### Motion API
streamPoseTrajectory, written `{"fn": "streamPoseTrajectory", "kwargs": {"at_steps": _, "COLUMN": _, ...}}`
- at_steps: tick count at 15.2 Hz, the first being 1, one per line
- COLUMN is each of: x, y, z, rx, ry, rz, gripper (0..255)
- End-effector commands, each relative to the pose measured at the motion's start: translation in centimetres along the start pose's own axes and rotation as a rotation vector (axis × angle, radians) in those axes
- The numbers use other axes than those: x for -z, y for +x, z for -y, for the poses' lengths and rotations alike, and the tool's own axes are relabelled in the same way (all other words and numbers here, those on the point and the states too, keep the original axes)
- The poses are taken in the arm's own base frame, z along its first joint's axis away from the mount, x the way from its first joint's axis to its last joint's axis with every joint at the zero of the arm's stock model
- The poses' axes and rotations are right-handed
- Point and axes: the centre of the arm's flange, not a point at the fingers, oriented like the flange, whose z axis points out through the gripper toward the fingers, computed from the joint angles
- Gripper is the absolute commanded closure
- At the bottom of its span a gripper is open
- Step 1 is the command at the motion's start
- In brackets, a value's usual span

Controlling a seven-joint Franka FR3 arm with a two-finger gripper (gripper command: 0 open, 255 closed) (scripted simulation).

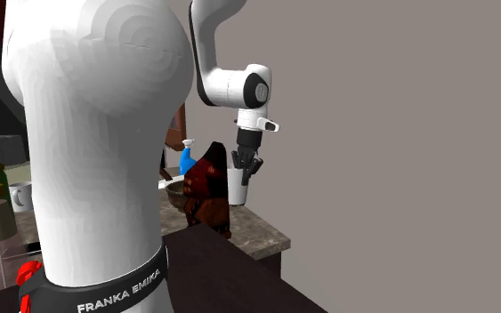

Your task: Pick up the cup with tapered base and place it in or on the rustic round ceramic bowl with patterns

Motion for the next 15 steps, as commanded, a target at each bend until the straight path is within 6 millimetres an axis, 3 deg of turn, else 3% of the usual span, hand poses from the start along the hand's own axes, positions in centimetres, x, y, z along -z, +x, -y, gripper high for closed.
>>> {"fn": "streamPoseTrajectory", "kwargs": {"at_steps": 1, "x": 1.1, "y": -0.1, "z": 0.1, "rx": 0.000, "ry": 0.000, "rz": 0.000, "gripper": 255}}
{"fn": "streamPoseTrajectory", "kwargs": {"at_steps": 15, "x": 8.4, "y": -0.9, "z": 0.8, "rx": 0.000, "ry": 0.000, "rz": 0.000, "gripper": 255}}
